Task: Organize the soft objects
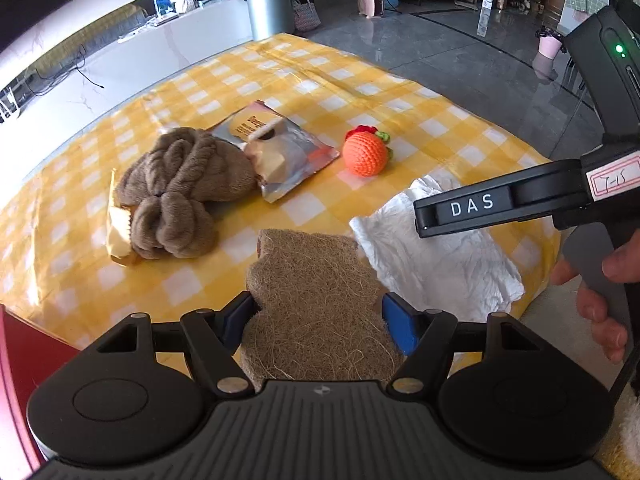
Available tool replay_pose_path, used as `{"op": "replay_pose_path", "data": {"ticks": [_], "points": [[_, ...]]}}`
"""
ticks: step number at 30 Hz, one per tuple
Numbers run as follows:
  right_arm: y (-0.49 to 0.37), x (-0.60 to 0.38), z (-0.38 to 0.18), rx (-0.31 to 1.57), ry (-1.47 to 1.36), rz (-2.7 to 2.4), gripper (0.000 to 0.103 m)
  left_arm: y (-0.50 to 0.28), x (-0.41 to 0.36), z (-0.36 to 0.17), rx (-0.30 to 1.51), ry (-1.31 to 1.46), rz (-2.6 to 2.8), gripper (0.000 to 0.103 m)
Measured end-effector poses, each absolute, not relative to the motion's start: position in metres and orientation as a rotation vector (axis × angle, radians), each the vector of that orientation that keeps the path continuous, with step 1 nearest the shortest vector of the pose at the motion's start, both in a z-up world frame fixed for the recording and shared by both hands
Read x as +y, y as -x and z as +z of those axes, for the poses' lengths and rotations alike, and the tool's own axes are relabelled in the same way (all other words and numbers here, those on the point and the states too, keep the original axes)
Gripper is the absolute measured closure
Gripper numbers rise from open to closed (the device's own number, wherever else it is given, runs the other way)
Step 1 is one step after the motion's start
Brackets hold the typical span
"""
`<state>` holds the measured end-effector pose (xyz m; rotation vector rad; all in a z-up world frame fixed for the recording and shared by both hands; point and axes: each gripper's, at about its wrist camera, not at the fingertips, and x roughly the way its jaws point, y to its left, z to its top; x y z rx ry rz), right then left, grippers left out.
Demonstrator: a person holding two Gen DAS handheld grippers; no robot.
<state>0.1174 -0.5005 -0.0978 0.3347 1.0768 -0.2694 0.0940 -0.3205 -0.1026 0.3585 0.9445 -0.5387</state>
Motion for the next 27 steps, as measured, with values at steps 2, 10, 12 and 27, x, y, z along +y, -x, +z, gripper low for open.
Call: {"op": "replay_pose_path", "data": {"ticks": [2, 10, 12, 27], "points": [[-0.119, -0.493, -0.097, 1.077, -0.373, -0.216, 0.005, -0.094, -0.31, -0.097, 0.937, -0.336, -0.533, 0.022], [-0.129, -0.46, -0.094, 1.121, -0.324, -0.145, 0.003, -0.1, -0.278, -0.096, 0.919, -0.338, -0.428, 0.022], [-0.133, -0.449, -0.096, 1.139, -0.286, -0.12, 0.003, -0.103, -0.274, -0.1, 0.943, -0.323, -0.432, 0.022], [-0.133, -0.459, -0.102, 1.123, -0.112, -0.219, 0.018, -0.108, -0.252, -0.117, 0.999, -0.238, -0.407, 0.022]]}}
